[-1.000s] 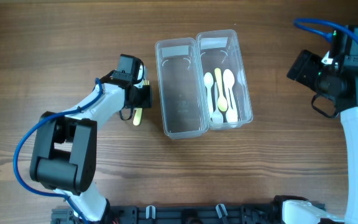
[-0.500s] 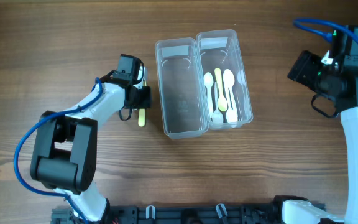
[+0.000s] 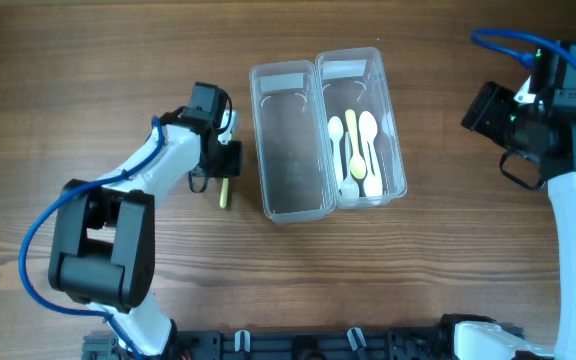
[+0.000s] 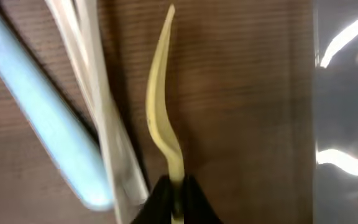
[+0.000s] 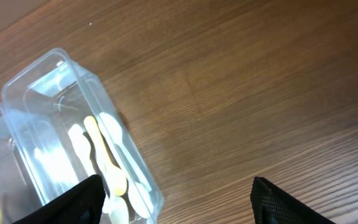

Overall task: Pack container
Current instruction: 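Lift the yellow fork and carry it into the left container, then return the left gripper to the forks and grasp a white fork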

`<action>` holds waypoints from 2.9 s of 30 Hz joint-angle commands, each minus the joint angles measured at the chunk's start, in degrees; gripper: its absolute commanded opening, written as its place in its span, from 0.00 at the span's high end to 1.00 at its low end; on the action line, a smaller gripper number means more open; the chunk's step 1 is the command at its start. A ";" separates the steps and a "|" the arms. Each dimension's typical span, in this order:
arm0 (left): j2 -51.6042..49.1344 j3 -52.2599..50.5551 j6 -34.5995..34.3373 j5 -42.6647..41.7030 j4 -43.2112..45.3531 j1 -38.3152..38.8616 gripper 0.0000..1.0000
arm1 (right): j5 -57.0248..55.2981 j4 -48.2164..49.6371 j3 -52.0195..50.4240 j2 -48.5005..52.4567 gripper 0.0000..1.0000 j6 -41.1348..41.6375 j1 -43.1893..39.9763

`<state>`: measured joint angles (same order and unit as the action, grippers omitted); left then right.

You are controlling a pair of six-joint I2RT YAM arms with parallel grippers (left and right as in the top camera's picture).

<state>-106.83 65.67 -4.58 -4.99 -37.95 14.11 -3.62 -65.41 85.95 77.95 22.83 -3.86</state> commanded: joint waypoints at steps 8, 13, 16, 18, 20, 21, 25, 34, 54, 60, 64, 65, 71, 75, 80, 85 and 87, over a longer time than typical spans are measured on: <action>9.75 20.13 -0.96 -0.22 -15.41 4.24 0.96 | 1.75 0.26 -0.20 0.48 0.26 -0.33 -0.28; 11.30 20.22 -3.28 -6.75 -12.44 9.11 0.96 | 1.75 0.50 -0.20 0.48 0.25 -0.31 -0.28; 9.75 19.71 -8.24 -3.89 -10.03 11.89 0.96 | 1.77 0.52 -0.20 0.48 0.25 -0.28 -0.28; 7.54 19.45 -10.84 -3.93 -7.76 13.44 0.96 | 1.77 0.52 -0.20 0.48 0.25 -0.28 -0.28; 4.87 19.45 -11.23 -3.91 -6.34 14.73 0.96 | 1.77 0.52 -0.20 0.48 0.25 -0.24 -0.28; 3.41 19.45 -12.00 -3.93 -5.90 15.21 0.96 | 1.77 0.50 -0.20 0.48 0.25 -0.24 -0.28; 1.07 19.45 -14.34 -3.91 -5.77 15.10 0.94 | 1.77 0.50 -0.20 0.48 0.25 -0.26 -0.28; 7.41 20.17 -12.33 -1.57 -10.84 6.88 0.35 | 1.77 0.42 -0.20 0.48 0.24 -0.28 -0.28; -6.91 19.71 -7.37 10.03 -9.88 -0.15 0.60 | 1.77 -0.04 -0.20 0.48 0.25 -0.33 -0.28; -10.16 19.71 -6.03 10.43 -7.54 0.00 0.60 | 1.77 -0.20 -0.20 0.48 0.24 -0.31 -0.28; -10.62 19.71 -5.95 10.21 -6.54 0.02 0.60 | 1.77 -0.20 -0.20 0.48 0.25 -0.31 -0.28; -10.64 19.71 -5.18 9.90 -6.36 0.02 0.60 | 1.77 -0.20 -0.20 0.48 0.25 -0.31 -0.28; -11.45 19.71 -4.37 9.38 -5.66 0.02 0.61 | 1.75 -0.22 -0.20 0.48 0.25 -0.31 -0.28; -12.28 19.71 -4.35 9.33 -5.29 0.02 0.61 | 1.75 -0.26 -0.20 0.48 0.25 -0.31 -0.28; -13.46 19.71 -1.86 7.63 -5.31 0.02 0.65 | 1.77 -0.24 -0.20 0.48 0.25 -0.28 -0.28; -14.82 19.71 -1.79 7.43 -5.49 0.37 0.66 | 1.75 -0.24 -0.20 0.48 0.25 -0.31 -0.28; -14.82 19.71 -1.79 7.43 -5.38 0.46 0.66 | 1.75 -0.24 -0.20 0.48 0.25 -0.31 -0.28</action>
<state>-120.79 85.14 -7.75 3.53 -43.44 14.15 -2.57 -65.63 85.93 77.97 22.83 -3.86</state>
